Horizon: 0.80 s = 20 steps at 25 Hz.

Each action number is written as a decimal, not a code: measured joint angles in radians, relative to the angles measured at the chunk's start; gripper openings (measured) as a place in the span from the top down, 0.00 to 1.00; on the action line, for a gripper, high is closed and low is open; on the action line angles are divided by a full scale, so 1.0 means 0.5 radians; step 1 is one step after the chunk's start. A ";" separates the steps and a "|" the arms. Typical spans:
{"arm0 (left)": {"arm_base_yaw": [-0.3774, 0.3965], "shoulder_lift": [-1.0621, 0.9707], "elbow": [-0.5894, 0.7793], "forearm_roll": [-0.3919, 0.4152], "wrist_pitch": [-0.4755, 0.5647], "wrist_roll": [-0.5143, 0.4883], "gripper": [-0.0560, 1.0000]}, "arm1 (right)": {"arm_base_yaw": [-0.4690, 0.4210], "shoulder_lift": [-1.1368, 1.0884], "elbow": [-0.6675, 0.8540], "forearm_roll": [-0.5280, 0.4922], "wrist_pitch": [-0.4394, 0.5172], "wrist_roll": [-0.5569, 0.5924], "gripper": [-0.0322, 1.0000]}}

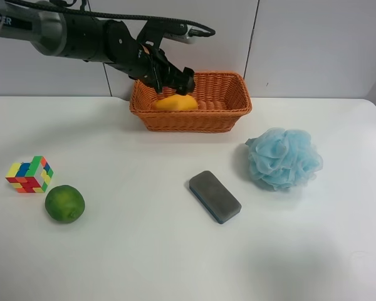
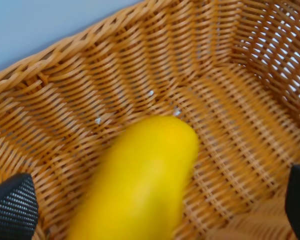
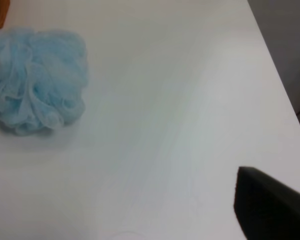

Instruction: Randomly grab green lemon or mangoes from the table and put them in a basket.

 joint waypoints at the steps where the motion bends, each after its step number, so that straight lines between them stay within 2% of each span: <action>1: 0.000 -0.029 0.000 0.000 0.051 0.000 0.01 | 0.000 0.000 0.000 0.000 0.000 0.000 0.02; 7: 0.000 -0.328 0.000 0.014 0.334 0.000 0.01 | 0.000 0.000 0.000 0.000 0.000 0.000 0.02; 12: 0.029 -0.779 0.000 0.086 0.778 -0.040 0.01 | 0.000 0.000 0.000 0.000 0.000 0.000 0.02; 13: 0.044 -0.869 0.000 0.137 0.877 -0.065 0.02 | 0.000 0.000 0.000 0.000 0.000 0.000 0.02; 14: 0.081 -1.078 0.000 0.272 1.058 -0.114 0.05 | 0.000 0.000 0.000 0.000 0.000 0.000 0.02; 17: 0.177 -1.364 0.000 0.517 1.381 -0.184 0.07 | 0.000 0.000 0.000 0.000 0.000 0.000 0.02; 20: 0.337 -1.576 0.000 0.684 1.780 -0.212 0.08 | 0.000 0.000 0.000 0.000 0.000 0.000 0.02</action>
